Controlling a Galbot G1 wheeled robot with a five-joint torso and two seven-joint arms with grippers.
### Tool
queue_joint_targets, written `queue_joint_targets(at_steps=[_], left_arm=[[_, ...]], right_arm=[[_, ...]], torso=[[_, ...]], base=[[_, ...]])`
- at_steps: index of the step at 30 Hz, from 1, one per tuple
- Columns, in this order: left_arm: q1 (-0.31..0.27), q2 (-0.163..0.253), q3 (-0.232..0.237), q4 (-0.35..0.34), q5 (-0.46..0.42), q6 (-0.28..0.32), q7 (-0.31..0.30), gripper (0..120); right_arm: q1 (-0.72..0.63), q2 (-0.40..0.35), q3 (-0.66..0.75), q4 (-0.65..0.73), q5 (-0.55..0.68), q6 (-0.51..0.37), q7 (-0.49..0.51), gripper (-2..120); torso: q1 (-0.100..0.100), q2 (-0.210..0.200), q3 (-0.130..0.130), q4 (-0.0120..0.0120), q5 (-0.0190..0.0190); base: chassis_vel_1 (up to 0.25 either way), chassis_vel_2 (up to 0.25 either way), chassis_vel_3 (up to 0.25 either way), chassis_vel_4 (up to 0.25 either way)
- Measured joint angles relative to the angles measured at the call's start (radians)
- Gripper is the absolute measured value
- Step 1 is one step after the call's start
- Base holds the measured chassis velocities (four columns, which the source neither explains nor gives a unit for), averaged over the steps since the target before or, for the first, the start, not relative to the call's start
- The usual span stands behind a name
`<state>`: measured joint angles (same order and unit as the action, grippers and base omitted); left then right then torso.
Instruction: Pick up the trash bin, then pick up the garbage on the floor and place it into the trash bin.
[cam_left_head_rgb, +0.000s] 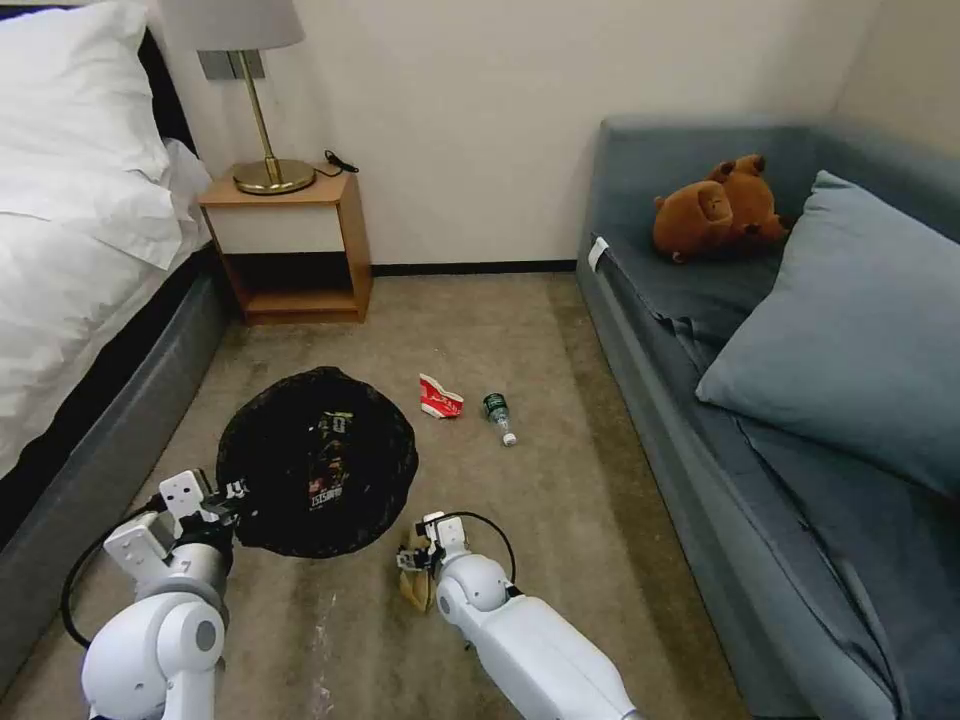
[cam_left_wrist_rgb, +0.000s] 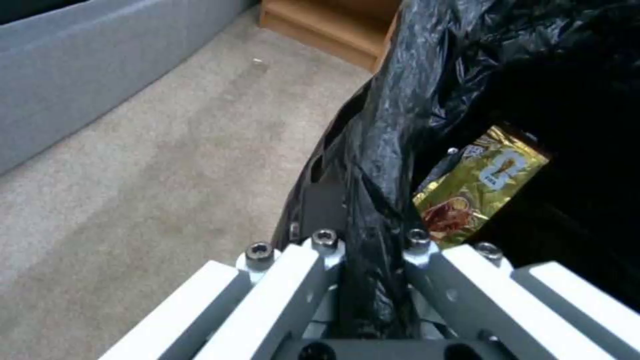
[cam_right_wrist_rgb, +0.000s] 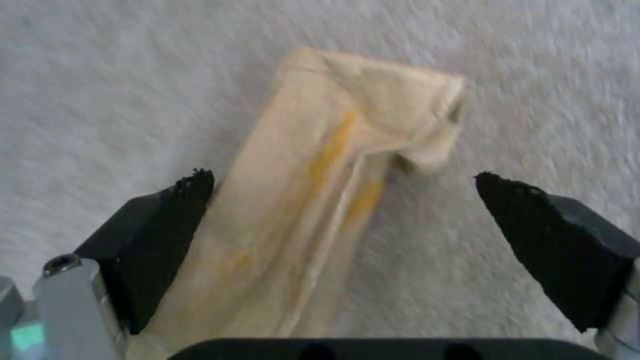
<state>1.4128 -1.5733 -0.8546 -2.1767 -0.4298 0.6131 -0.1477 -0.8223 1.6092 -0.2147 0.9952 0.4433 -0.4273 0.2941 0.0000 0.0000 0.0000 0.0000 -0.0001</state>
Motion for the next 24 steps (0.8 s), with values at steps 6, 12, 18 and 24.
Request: queue_joint_targets(at_steps=[6, 12, 18, 24], left_arm=[[0.009, -0.001, -0.002, -0.001, -0.001, -0.004, 0.003, 1], [0.017, -0.001, -0.008, 0.001, -0.001, -0.01, 0.008, 1], [0.016, -0.007, -0.004, 0.011, 0.001, -0.014, 0.009, 1], [0.012, -0.014, 0.004, 0.022, 0.012, -0.017, 0.01, 1]], right_arm=[[-0.004, 0.0, 0.026, -0.049, -0.029, 0.025, -0.042, 100], [-0.014, 0.0, 0.037, -0.067, -0.059, 0.046, -0.078, 100], [-0.038, -0.001, 0.051, -0.062, -0.087, 0.077, -0.118, 100], [-0.052, -0.001, 0.069, -0.067, -0.114, 0.135, -0.196, 96]], torso=[[0.0, 0.0, 0.0, 0.0, 0.0001], [0.0, 0.0, 0.0, 0.0, 0.0001], [0.0, 0.0, 0.0, 0.0, 0.0001], [0.0, 0.0, 0.0, 0.0, 0.0001]], base=[[0.0, 0.0, 0.0, 0.0], [0.0, 0.0, 0.0, 0.0], [0.0, 0.0, 0.0, 0.0], [0.0, 0.0, 0.0, 0.0]])
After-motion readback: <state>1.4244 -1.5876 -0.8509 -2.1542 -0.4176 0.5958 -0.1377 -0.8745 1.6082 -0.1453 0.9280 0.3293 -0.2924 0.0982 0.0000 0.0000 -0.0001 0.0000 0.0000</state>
